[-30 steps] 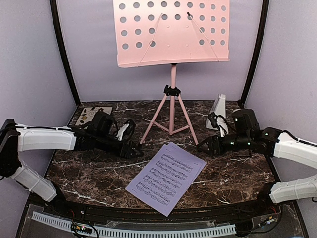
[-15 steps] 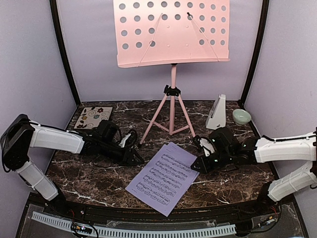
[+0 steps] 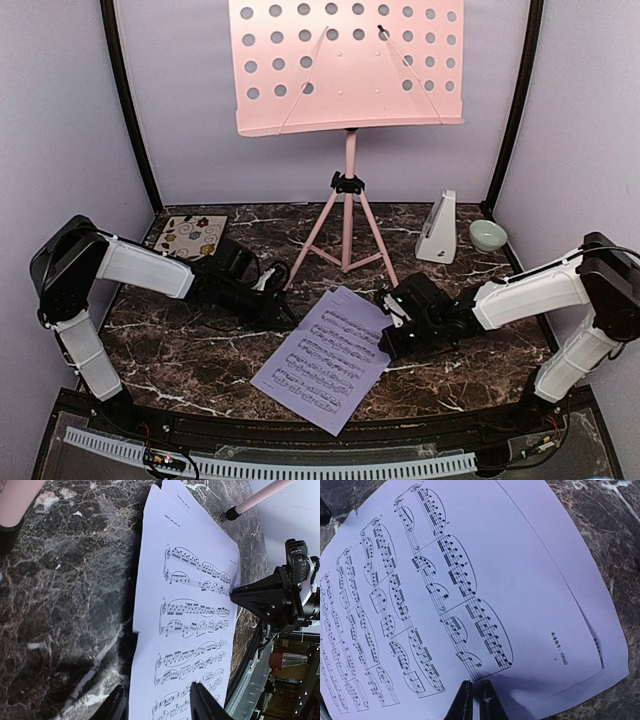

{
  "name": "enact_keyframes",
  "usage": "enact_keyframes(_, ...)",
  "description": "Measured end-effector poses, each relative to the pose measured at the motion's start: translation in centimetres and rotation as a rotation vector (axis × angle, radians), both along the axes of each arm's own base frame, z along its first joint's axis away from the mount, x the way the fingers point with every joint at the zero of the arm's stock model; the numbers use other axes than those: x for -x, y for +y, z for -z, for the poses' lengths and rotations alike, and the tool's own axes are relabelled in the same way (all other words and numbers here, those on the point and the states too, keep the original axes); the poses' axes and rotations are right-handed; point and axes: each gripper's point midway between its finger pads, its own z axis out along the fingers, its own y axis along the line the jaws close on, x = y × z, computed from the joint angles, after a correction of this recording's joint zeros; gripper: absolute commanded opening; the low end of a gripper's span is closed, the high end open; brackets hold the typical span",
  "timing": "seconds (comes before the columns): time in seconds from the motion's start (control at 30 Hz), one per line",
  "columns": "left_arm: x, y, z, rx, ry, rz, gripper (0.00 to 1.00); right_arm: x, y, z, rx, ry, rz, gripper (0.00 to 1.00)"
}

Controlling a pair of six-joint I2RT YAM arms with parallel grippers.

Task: Set up the instrument practice props

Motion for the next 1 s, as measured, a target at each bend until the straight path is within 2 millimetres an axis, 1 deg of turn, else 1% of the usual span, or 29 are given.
enact_keyframes(0.13,-0.4,-0.4,0.8,-0.007,0.011,0.007,0.41,-0.4,1.2,0.2,0.007,-0.019,-0.019,0.07)
enact_keyframes(0.23,-0.2,-0.3,1.7,-0.019,0.033,0.01,0.39,-0.8,2.3,0.2,0.003,-0.037,-0.034,0.06)
enact_keyframes(0.3,-0.1,-0.5,1.9,-0.014,0.043,0.013,0.36,-1.1,2.6,0.2,0.001,-0.045,-0.039,0.06)
enact_keyframes(0.43,-0.3,-1.1,1.4,0.025,0.035,0.02,0.3,-1.3,3.1,0.2,-0.004,-0.054,-0.048,0.07)
enact_keyframes(0.53,-0.7,-1.6,0.8,0.053,0.015,0.019,0.32,-1.4,3.3,0.2,-0.004,-0.058,-0.052,0.07)
enact_keyframes(0.6,-0.9,-1.6,0.4,0.061,-0.002,0.015,0.35,-1.5,3.2,0.2,0.002,-0.065,-0.053,0.07)
enact_keyframes(0.7,-1.5,-1.0,-0.3,0.05,-0.026,-0.007,0.42,-1.5,3.2,0.2,0.007,-0.072,-0.06,0.06)
enact_keyframes(0.8,-2.7,0.5,-0.6,0.014,-0.055,-0.05,0.47,-1.5,3.1,0.2,0.01,-0.077,-0.065,0.06)
enact_keyframes(0.9,-3.9,2.1,-0.1,-0.042,-0.066,-0.088,0.48,-1.5,2.9,0.2,0.015,-0.083,-0.07,0.06)
enact_keyframes(1.0,-4.5,2.2,0.4,-0.064,-0.059,-0.084,0.46,-1.5,2.9,0.2,0.021,-0.088,-0.076,0.06)
